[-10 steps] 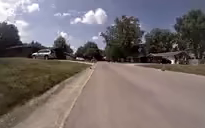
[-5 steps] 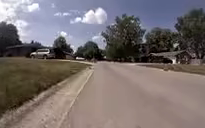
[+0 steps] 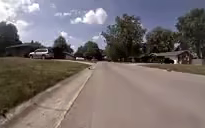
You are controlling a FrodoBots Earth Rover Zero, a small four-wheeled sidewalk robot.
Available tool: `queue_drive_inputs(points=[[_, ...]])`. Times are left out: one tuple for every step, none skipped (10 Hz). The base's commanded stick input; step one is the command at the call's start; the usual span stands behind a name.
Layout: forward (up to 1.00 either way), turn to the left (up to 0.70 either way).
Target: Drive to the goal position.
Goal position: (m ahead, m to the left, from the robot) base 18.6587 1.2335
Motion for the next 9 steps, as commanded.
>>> queue_drive_inputs(points=[[1.00, 0.00], [1.00, 0.00], [1.00, 0.00], [1.00, 0.00], [1.00, 0.00], [1.00, 0.08], [1.00, 0.03], [1.00, 0.03], [1.00, 0.03]])
